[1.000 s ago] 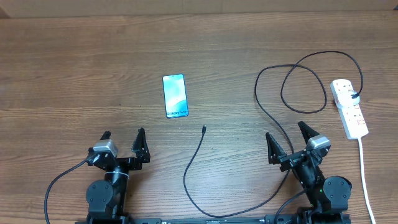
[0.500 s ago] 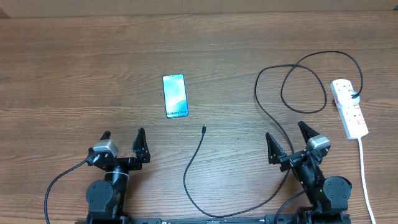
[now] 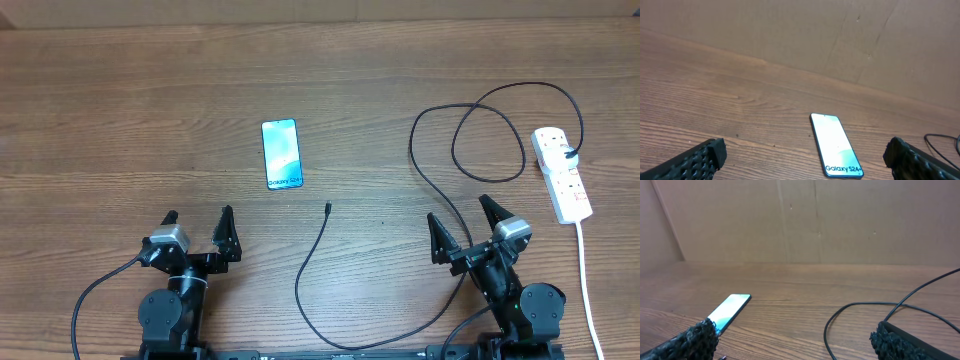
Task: Plug charger to phone and switch on socket
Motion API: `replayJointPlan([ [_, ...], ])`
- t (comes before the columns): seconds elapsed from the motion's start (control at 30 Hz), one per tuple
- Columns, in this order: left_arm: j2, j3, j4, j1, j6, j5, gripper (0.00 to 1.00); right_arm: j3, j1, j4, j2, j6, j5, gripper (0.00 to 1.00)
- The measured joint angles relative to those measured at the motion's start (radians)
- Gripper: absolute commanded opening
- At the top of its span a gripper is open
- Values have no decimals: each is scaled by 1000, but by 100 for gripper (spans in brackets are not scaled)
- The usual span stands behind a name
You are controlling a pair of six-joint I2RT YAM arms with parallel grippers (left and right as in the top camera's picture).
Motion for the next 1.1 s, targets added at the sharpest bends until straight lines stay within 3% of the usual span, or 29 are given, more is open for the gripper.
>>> replayJointPlan([
  [0.3,0,1,24,1,0,21,100,0,0,0,0,0,0,100],
  [0.43,0,39,-73,3,0,57,100,0,0,0,0,1,0,100],
  [0.6,56,222,-259,3,0,76,100,0,0,0,0,1,0,100],
  [0.77,235,507,-485,3,26,80,100,0,0,0,0,0,0,100],
  [1.1,816,1044,-908,3,80,135,100,0,0,-1,-1,1,0,100],
])
